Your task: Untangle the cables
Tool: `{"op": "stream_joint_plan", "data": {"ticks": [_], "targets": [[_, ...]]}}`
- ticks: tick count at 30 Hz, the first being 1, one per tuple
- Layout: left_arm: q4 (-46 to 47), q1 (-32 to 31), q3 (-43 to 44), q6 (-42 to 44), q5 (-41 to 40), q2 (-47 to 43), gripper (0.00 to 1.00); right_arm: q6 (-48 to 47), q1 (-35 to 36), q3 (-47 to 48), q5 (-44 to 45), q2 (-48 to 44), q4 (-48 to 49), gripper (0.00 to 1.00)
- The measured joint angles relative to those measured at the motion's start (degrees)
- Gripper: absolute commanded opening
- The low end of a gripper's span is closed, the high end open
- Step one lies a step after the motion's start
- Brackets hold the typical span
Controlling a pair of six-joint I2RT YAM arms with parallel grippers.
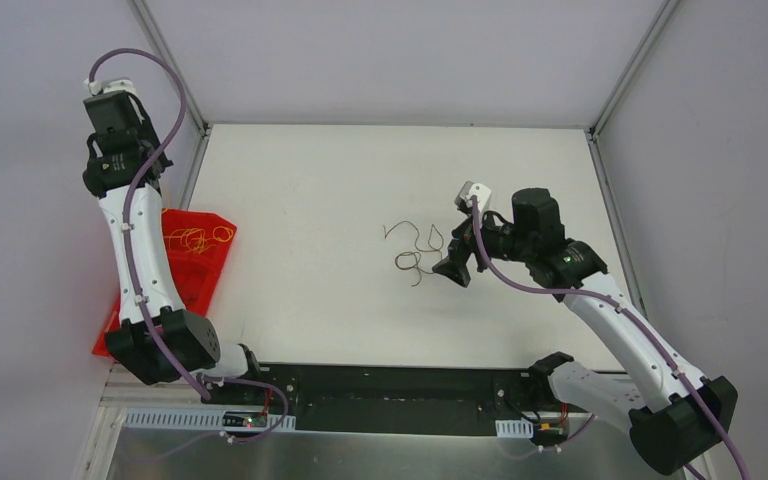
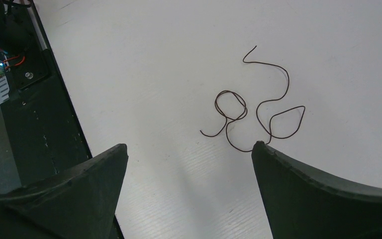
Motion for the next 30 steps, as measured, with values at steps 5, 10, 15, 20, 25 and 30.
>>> {"op": "stream_joint_plan", "data": {"ticks": [5, 10, 15, 20, 25, 30], "targets": [[2.32, 0.00, -6.34, -0.55, -0.81, 2.25, 0.00, 0.09, 0.00, 0.11, 0.15, 0.00, -0.13, 0.99], [6.58, 0.17, -11.82, -3.13, -2.99, 7.37, 0.00, 0.04, 0.00, 0.11, 1.07, 0.00, -0.20, 0.99], [10.47, 0.37, -20.37, -5.14, -4.61, 8.59, 0.00, -0.15, 0.00, 0.11, 1.79, -0.04, -0.83, 0.99], [15.39, 0.37, -26.82, -6.21, -6.47, 8.87, 0.00, -0.26, 0.00, 0.11, 2.19, -0.04, -1.25, 0.99], [17.94, 0.37, -30.16, -8.02, -6.01, 10.47, 0.00, -0.22, 0.00, 0.11, 2.32, -0.02, -1.53, 0.99], [18.36, 0.37, -31.50, -9.90, -5.40, 11.50, 0.00, -0.22, 0.00, 0.09, 2.62, -0.02, -1.60, 0.99]]}}
